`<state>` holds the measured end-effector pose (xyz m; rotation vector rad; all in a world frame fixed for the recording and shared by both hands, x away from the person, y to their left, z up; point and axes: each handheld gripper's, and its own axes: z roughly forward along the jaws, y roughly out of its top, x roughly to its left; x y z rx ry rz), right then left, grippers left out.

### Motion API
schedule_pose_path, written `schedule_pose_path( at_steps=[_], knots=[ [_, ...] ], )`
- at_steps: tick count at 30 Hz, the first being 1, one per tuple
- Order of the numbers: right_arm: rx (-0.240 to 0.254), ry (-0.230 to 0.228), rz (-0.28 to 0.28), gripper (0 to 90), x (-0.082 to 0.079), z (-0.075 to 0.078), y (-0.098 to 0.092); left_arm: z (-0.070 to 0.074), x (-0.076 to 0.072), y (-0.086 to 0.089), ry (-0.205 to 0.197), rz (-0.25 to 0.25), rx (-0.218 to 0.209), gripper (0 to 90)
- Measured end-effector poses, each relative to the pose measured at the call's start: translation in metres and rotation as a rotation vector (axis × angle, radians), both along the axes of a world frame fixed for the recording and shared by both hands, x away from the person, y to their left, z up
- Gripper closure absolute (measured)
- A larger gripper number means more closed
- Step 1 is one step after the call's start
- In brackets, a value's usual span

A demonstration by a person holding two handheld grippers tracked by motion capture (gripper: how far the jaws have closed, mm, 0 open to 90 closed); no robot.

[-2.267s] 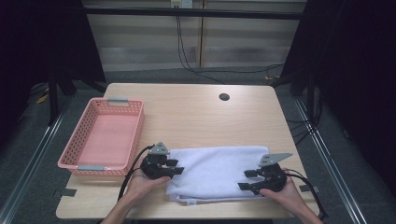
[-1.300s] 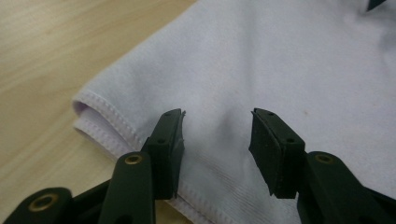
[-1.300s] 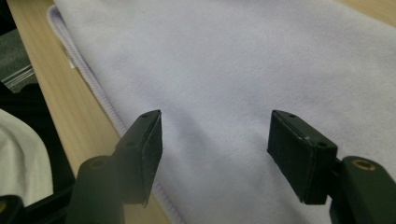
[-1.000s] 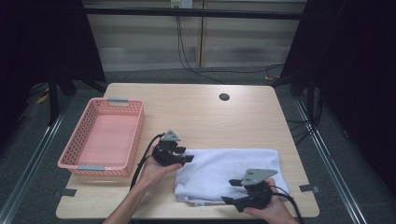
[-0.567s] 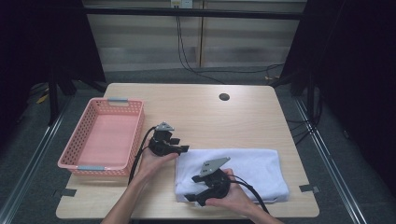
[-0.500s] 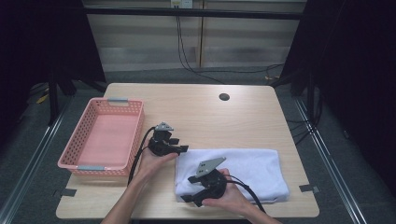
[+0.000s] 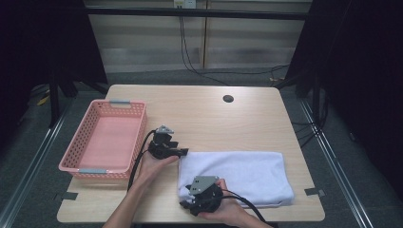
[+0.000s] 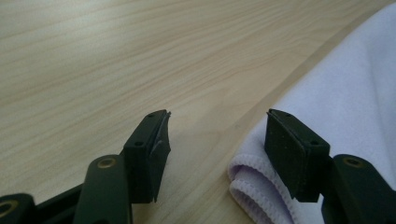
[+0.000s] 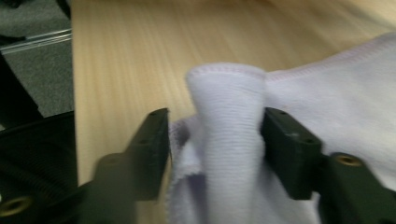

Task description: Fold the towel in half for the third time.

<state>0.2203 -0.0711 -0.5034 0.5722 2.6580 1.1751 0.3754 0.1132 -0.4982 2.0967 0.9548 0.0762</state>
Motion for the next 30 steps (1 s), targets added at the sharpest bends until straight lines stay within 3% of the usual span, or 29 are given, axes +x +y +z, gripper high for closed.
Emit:
schedule_pose_path(
  at_steps=[2,3,5,7,9,10,12,14,15,18,23,28,30],
  knots=[
    [-0.006,0.000,-0.017,59.0,0.001,0.001,-0.001,-0.003,0.000,-0.001,0.024,-0.041,0.003,38.6],
    [-0.008,-0.010,-0.022,62.6,0.003,0.001,-0.001,-0.004,0.000,-0.002,0.012,-0.037,0.002,38.4],
    [0.006,0.019,-0.053,68.0,0.005,0.002,-0.002,-0.004,0.000,-0.002,0.016,-0.044,-0.006,39.0],
    [0.011,0.021,-0.069,69.4,0.005,0.002,-0.003,-0.004,-0.001,-0.004,0.031,-0.081,-0.020,48.5],
    [0.018,0.027,-0.072,73.2,0.005,0.002,-0.004,-0.005,-0.003,-0.008,0.054,-0.154,-0.030,66.3],
    [0.033,0.043,-0.078,74.2,0.007,0.003,-0.006,-0.004,-0.004,-0.010,0.052,-0.148,-0.013,68.9],
    [0.050,0.077,-0.074,75.8,0.010,0.005,-0.009,-0.004,-0.003,-0.010,0.073,-0.152,-0.049,78.7],
    [0.070,0.086,-0.076,76.3,0.011,0.010,-0.011,-0.002,-0.004,-0.009,0.081,-0.150,-0.066,82.4],
    [0.069,0.083,-0.072,76.4,0.010,0.014,-0.012,0.002,-0.004,-0.008,0.075,-0.147,-0.075,83.1],
    [0.112,0.082,-0.087,76.6,0.011,0.028,-0.017,0.016,-0.005,-0.002,0.059,-0.112,-0.164,83.7],
    [0.206,0.071,-0.101,76.6,0.015,0.056,-0.026,0.046,-0.005,0.004,-0.005,-0.097,-0.236,83.9],
    [0.252,0.031,-0.095,76.7,0.020,0.083,-0.017,0.070,-0.002,0.009,-0.040,-0.058,-0.269,84.3],
    [0.277,0.018,-0.087,77.0,0.022,0.094,-0.012,0.083,-0.003,0.014,-0.068,-0.064,-0.290,84.3]
  ],
)
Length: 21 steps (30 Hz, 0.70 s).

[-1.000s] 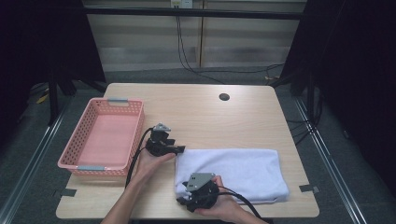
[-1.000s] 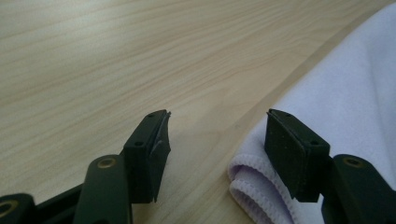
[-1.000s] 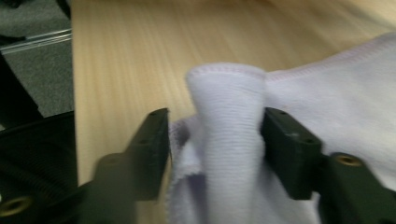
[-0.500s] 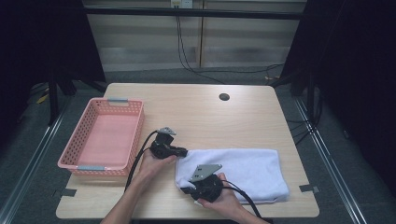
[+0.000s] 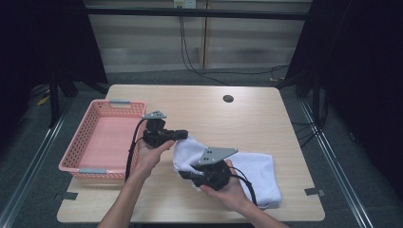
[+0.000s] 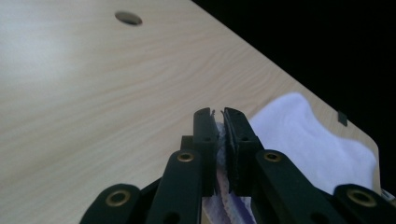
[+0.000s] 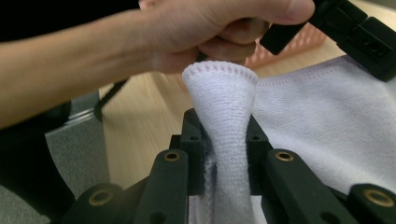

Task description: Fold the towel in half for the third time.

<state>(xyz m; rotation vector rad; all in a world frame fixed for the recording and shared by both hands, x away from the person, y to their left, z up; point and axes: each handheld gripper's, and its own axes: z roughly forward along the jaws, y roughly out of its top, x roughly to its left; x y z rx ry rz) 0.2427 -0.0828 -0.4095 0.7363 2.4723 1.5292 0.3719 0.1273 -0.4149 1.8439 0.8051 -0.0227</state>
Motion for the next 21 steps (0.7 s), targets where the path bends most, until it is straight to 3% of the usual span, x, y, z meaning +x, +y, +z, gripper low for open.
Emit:
schedule_pose_path(
  at_steps=[1,5,10,15,21],
  knots=[
    [0.018,-0.006,0.004,77.0,0.001,0.005,0.002,0.007,-0.002,0.003,-0.016,0.000,-0.012,84.4],
    [0.067,-0.024,0.023,77.2,0.000,0.018,0.013,0.025,-0.005,0.012,-0.049,0.029,0.027,84.4],
    [0.061,-0.014,0.015,77.2,-0.007,0.009,0.012,0.015,-0.007,0.003,-0.045,0.014,0.050,84.4],
    [0.082,0.012,-0.032,77.0,-0.014,-0.001,-0.019,0.008,-0.004,-0.022,-0.028,-0.012,0.069,84.2],
    [0.053,0.016,-0.126,76.0,-0.026,-0.008,-0.061,0.005,-0.003,-0.062,-0.026,-0.052,0.056,84.2]
  ],
)
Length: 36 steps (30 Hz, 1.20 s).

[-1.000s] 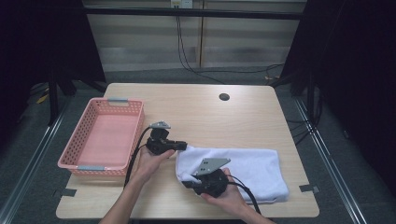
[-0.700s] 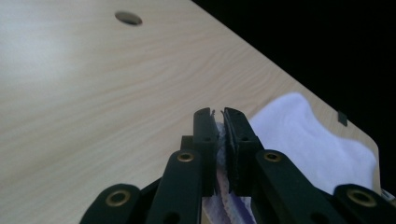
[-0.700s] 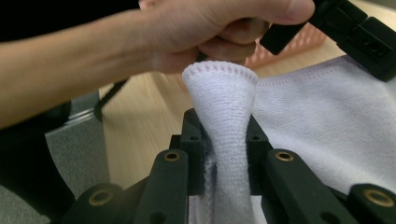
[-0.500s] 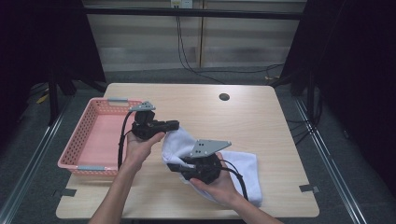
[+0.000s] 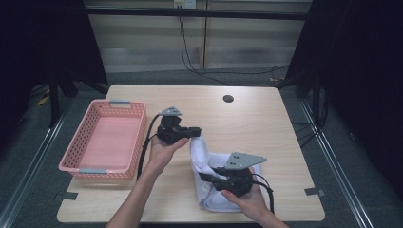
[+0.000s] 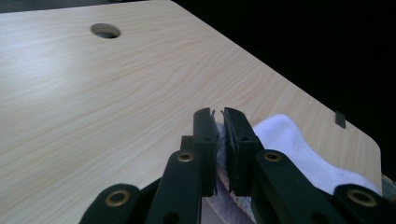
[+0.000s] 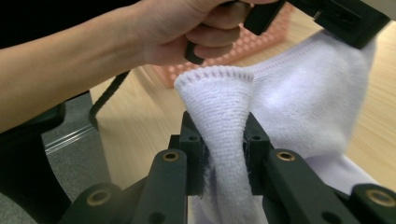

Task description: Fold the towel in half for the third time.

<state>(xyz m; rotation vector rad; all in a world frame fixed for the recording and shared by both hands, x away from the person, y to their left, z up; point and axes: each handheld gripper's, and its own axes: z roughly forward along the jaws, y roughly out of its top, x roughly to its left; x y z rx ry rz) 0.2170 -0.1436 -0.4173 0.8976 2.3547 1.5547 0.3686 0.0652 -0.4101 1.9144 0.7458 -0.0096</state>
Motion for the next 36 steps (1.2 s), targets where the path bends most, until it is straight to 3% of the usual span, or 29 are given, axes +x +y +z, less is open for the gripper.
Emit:
schedule_pose_path(
  at_steps=[7,10,13,15,17,20,21,23,25,27,28,30,32,34,36],
  knots=[
    [-0.025,0.004,-0.096,74.9,-0.028,-0.008,-0.051,0.004,-0.011,-0.060,-0.021,-0.106,0.002,83.9],
    [-0.040,0.035,-0.141,72.8,-0.038,-0.020,-0.072,-0.007,-0.016,-0.086,-0.021,-0.137,0.050,83.8],
    [-0.091,0.080,-0.192,69.6,-0.046,-0.038,-0.089,-0.026,-0.015,-0.106,0.010,-0.158,0.073,83.1],
    [-0.124,0.113,-0.214,64.8,-0.049,-0.046,-0.098,-0.038,-0.014,-0.115,0.017,-0.193,0.050,80.4],
    [-0.158,0.126,-0.237,51.4,-0.051,-0.048,-0.107,-0.044,-0.017,-0.120,0.009,-0.201,0.056,71.4],
    [-0.143,0.116,-0.269,38.5,-0.050,-0.043,-0.117,-0.041,-0.018,-0.115,-0.013,-0.180,0.032,56.7],
    [-0.147,0.112,-0.285,33.5,-0.048,-0.040,-0.120,-0.037,-0.019,-0.111,-0.026,-0.162,0.021,54.7],
    [-0.119,0.101,-0.296,31.7,-0.039,-0.034,-0.124,-0.029,-0.019,-0.101,-0.039,-0.139,-0.007,48.5],
    [-0.112,0.073,-0.296,29.4,-0.028,-0.026,-0.122,-0.022,-0.021,-0.090,-0.047,-0.129,-0.005,47.9],
    [-0.116,0.051,-0.302,29.4,-0.011,-0.018,-0.118,-0.020,-0.026,-0.079,-0.042,-0.124,0.018,51.2],
    [-0.113,0.045,-0.301,29.6,-0.003,-0.017,-0.117,-0.021,-0.029,-0.073,-0.044,-0.136,0.051,53.5],
    [-0.145,0.038,-0.305,31.3,0.020,-0.016,-0.114,-0.025,-0.039,-0.064,-0.032,-0.147,0.084,55.4],
    [-0.172,0.073,-0.298,32.4,0.045,-0.022,-0.111,-0.031,-0.052,-0.054,-0.013,-0.186,0.090,59.1],
    [-0.237,0.084,-0.320,35.7,0.066,-0.031,-0.108,-0.038,-0.068,-0.049,-0.007,-0.224,0.120,59.1],
    [-0.233,0.141,-0.317,35.2,0.083,-0.043,-0.111,-0.046,-0.086,-0.046,0.006,-0.270,0.151,57.7]
  ],
)
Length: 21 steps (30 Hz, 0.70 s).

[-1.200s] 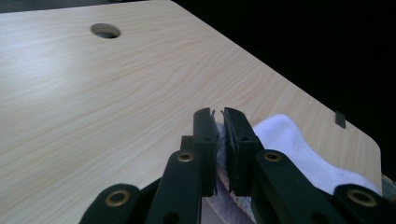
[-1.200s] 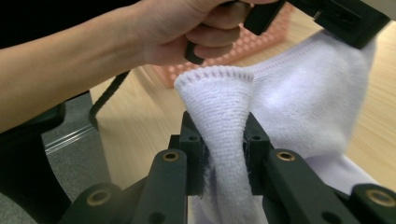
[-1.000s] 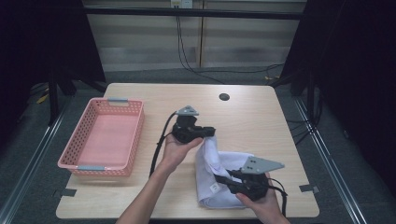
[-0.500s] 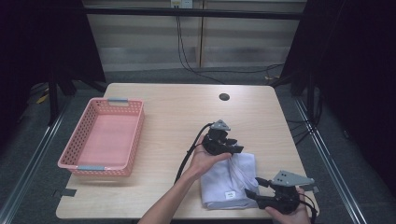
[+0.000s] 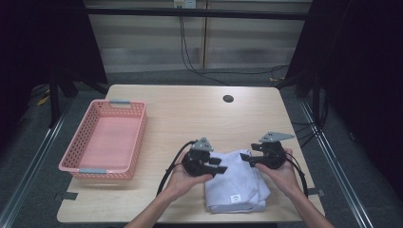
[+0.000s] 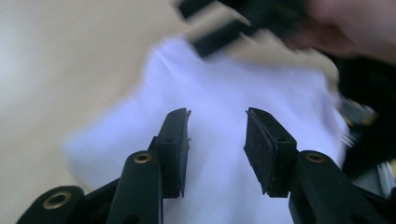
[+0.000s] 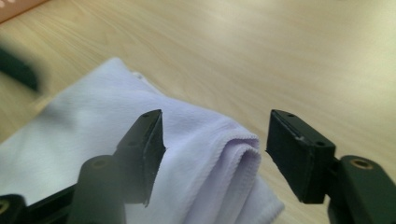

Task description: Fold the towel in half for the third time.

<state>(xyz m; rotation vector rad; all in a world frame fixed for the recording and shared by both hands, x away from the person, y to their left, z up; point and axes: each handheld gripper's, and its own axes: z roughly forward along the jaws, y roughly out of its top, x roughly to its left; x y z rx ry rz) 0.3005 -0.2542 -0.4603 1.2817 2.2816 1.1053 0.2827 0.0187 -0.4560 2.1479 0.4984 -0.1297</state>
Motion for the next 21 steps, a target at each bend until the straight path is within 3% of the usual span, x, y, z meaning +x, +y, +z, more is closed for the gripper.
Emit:
schedule_pose_path(
  at_steps=[2,4,6,8,9,10,14,17,20,21],
  knots=[
    [-0.025,0.019,-0.010,35.2,0.010,-0.011,-0.002,-0.006,-0.017,0.001,-0.003,-0.054,0.047,55.4],
    [0.008,0.069,-0.013,36.2,0.016,-0.019,-0.005,-0.013,-0.029,0.001,0.015,-0.102,0.061,51.3],
    [0.049,0.084,0.032,56.0,0.018,-0.023,-0.006,-0.022,-0.036,0.002,0.000,-0.102,0.083,47.7],
    [0.022,0.021,0.027,79.9,0.012,-0.019,-0.004,-0.027,-0.037,0.002,-0.011,-0.099,0.089,47.3],
    [0.042,0.018,0.048,82.0,0.011,-0.015,-0.003,-0.028,-0.037,0.002,-0.005,-0.094,0.080,47.2],
    [0.029,0.000,0.037,83.5,0.009,-0.012,-0.003,-0.028,-0.037,0.003,-0.004,-0.094,0.082,47.1],
    [0.021,-0.023,0.018,84.2,-0.005,-0.002,-0.008,-0.031,-0.040,0.004,-0.028,-0.095,0.086,46.7],
    [-0.033,-0.026,0.012,82.9,-0.014,-0.002,-0.012,-0.032,-0.043,0.003,-0.036,-0.080,0.078,46.4],
    [-0.027,0.039,-0.001,65.8,-0.014,-0.016,-0.021,-0.028,-0.044,0.005,-0.009,-0.069,0.074,42.5],
    [-0.013,0.041,-0.014,59.0,-0.013,-0.020,-0.023,-0.024,-0.046,0.008,-0.014,-0.063,0.074,41.3]
  ],
)
